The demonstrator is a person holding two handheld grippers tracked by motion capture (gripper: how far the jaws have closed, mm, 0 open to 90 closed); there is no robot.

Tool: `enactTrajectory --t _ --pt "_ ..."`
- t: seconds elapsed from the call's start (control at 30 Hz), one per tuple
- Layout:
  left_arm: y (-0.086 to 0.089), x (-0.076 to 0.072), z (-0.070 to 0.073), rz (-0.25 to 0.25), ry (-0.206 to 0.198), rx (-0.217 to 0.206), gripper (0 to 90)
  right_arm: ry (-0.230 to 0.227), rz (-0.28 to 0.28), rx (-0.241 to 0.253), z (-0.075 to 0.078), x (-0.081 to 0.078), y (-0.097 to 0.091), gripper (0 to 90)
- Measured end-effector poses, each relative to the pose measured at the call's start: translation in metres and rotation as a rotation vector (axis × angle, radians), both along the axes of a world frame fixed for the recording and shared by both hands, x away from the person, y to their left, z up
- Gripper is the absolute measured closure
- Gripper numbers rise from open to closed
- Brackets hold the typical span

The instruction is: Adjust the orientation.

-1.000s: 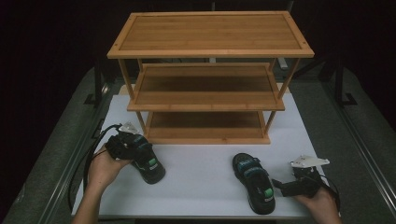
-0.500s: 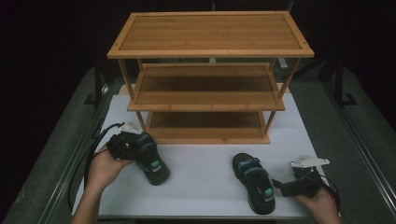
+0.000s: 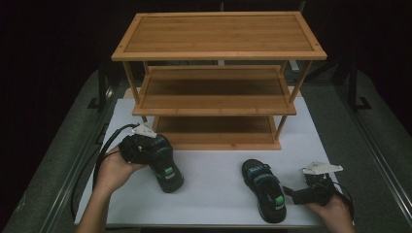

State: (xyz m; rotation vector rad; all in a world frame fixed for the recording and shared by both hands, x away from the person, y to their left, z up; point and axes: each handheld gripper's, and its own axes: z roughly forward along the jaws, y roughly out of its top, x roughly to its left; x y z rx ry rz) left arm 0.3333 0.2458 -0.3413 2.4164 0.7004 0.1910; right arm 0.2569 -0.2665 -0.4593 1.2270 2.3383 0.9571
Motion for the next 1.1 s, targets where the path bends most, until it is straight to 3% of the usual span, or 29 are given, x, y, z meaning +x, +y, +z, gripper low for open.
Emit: enactTrajectory --t 0.17,0.4,0.63,1.1 --pt "-0.010 0.001 0.001 -0.056 0.003 -0.012 68.7 0.000 0.000 0.000 0.000 0.000 0.000 0.0" --pt "-0.026 0.002 -0.001 -0.135 0.008 0.013 68.7 -0.001 0.000 0.000 0.000 0.000 0.000 0.0" --pt "-0.036 0.004 -0.001 -0.172 0.004 0.007 68.7 -0.003 0.000 0.001 0.000 0.000 0.000 0.0" --pt "-0.065 0.009 -0.010 -0.292 0.017 0.008 68.7 -0.013 -0.001 0.000 -0.001 -0.001 0.000 0.0"
